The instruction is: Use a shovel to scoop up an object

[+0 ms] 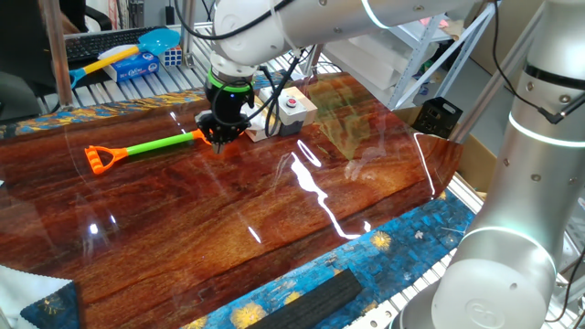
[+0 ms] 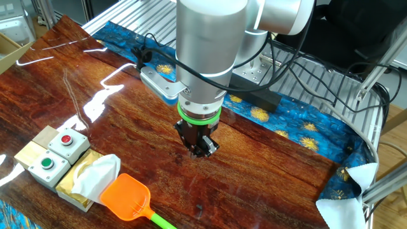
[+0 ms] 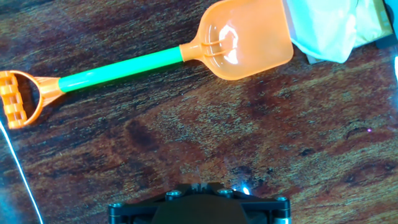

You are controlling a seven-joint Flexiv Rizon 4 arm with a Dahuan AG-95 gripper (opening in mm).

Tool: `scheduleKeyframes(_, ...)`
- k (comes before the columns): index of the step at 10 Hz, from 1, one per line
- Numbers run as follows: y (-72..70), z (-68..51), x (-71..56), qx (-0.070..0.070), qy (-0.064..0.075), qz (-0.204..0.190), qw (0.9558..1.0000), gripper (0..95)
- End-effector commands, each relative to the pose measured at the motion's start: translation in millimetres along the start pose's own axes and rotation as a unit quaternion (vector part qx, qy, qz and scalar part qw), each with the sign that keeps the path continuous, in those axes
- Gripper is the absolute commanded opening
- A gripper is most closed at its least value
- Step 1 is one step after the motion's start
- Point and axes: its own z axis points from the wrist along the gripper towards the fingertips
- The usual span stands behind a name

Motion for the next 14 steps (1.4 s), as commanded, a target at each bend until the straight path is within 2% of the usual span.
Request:
scheduleKeyframes(1,0.6,0.2,-0.9,0.000,0.003,0.018,0.9998,19.0)
scheduleKeyframes(2,0.6,0.2,-0.9,0.000,0.003,0.017,0.9999,0.0)
scheduleKeyframes(3,0.6,0.2,-0.9,0.000,0.003,0.017,0.9998,0.0)
scheduleKeyframes(5,9.6,-0.6,-8.2,0.002,0.003,0.036,0.9993,0.0)
scheduleKeyframes(7,25.2,-0.8,-24.7,0.003,0.004,0.060,0.9982,0.0)
scheduleKeyframes(8,29.4,-0.5,-29.5,0.002,0.004,0.072,0.9974,19.0)
scheduleKeyframes(10,36.5,0.7,-39.3,0.003,0.003,0.096,0.9953,19.0)
scheduleKeyframes(11,40.6,0.8,-43.9,0.002,0.004,0.116,0.9933,19.0)
scheduleKeyframes(14,56.1,4.2,-57.8,0.004,0.003,0.182,0.9833,19.0)
